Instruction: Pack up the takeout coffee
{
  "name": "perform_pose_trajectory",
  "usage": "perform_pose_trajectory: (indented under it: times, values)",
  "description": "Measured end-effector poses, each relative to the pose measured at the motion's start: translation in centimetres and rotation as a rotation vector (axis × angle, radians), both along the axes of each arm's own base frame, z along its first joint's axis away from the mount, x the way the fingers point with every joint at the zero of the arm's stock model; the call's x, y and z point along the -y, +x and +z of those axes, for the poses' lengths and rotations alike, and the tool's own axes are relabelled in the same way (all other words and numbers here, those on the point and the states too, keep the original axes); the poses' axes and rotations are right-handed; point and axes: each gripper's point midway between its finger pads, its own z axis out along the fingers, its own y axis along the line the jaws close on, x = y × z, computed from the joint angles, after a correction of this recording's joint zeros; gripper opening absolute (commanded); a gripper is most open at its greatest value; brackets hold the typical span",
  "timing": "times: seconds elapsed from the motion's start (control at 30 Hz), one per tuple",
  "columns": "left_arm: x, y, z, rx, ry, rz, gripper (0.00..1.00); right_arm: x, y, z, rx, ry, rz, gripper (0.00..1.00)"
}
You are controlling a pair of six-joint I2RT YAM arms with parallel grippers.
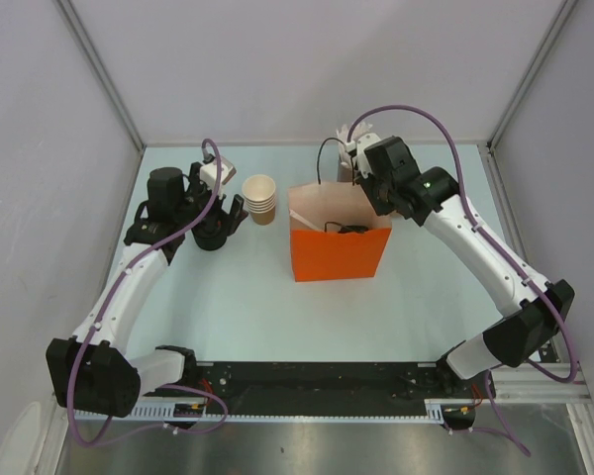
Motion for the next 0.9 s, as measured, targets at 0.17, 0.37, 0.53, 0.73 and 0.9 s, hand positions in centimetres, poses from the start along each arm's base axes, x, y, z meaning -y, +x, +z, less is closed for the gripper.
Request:
perform_pose_trajectory:
  times: [0.17,0.37,0.53,0.73,0.9]
  values:
    - [0.0,0.0,0.0,0.0,0.0,0.0,0.99,0.0,0.0,-0.1,-0.005,-0.001,0.008,0.34]
    - [0.0,0.0,0.0,0.001,0.001,0.001,0.99,0.3,0.2,1.1,0.006,0.017,0.016,0.64]
    - [-0.1,0.0,0.0,0.002,0.002,0.003,1.0,0.8,1.1,4.5,0.071,0.062,0.018,1.0]
    - [-0.3,0.1,0.3,0.01,0.008,0.017,0.99,1.8,1.8,7.6,0.129,0.116,0.014,1.0]
    - [-0.5,0.2,1.2,0.03,0.011,0.026,1.0,2.8,2.1,9.3,0.165,0.135,0.01,1.0]
